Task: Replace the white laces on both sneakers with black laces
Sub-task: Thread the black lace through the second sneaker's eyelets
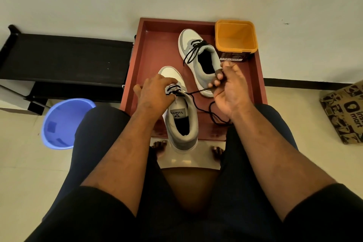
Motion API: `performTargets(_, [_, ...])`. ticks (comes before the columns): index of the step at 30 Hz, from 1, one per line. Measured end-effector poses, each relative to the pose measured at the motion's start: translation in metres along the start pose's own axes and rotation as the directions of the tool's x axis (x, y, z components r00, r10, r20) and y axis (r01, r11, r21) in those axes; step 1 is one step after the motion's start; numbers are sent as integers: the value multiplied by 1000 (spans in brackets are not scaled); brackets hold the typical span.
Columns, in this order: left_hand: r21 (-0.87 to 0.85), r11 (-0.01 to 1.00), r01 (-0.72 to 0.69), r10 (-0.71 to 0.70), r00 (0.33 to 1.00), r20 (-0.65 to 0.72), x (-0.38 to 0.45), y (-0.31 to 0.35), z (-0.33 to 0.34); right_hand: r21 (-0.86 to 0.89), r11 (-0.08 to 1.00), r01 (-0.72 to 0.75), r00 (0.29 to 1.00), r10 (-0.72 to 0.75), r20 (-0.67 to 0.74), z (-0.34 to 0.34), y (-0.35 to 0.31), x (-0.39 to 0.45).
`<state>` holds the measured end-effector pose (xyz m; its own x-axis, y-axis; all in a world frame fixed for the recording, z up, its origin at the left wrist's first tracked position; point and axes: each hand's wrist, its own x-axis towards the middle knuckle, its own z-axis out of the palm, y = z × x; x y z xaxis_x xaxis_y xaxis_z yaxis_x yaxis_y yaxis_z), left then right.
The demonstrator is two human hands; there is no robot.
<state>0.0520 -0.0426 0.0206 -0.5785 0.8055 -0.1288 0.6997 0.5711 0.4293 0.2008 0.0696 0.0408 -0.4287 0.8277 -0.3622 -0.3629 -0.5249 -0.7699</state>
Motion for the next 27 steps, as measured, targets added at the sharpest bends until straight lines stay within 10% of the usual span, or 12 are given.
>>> performTargets(2, [25, 999, -48, 47, 999, 27, 0, 3, 3, -530, 829, 180, 983, -131, 128, -5, 0, 1])
performTargets(3, [35, 997, -71, 69, 997, 46, 0, 4, 5, -764, 571, 300, 953, -148, 263, -8, 5, 2])
performTargets(5, [56, 994, -96, 91, 992, 90, 1, 7, 8, -888, 117, 446, 894, -8, 448, -13, 23, 6])
performTargets(7, [70, 993, -98, 90, 989, 113, 2, 7, 9, -899, -33, 436, 897, 94, 432, -13, 36, 8])
performTargets(9, [66, 993, -98, 91, 991, 103, 2, 6, 10, -933, 15, 361, 931, 53, 361, -9, 37, 9])
performTargets(12, [61, 993, -98, 92, 991, 92, 3, 4, 11, -830, 544, 124, 991, -25, 132, 2, 24, 4])
performTargets(14, [41, 995, -94, 90, 993, 82, 3, 4, 11, -412, 911, -11, 999, 31, 42, 6, 10, -1])
performTargets(16, [13, 996, -88, 87, 994, 68, 3, 5, 11, 54, 995, -78, 995, 74, 63, 1, -1, -5])
performTargets(18, [-1, 997, -81, 81, 995, 66, 3, 5, 11, 197, 974, -113, 993, 107, 43, -4, -9, -4])
performTargets(21, [-9, 997, -75, 75, 995, 64, 2, 6, 10, -401, 915, -47, 999, 46, -14, -7, -5, -1])
performTargets(23, [11, 997, -81, 80, 995, 53, 1, 6, 9, -827, 552, 107, 992, 1, 129, -7, 8, 1])
performTargets(27, [43, 996, -79, 77, 996, 49, 1, 7, 10, -946, 39, 322, 940, 102, 325, -12, 34, 7])
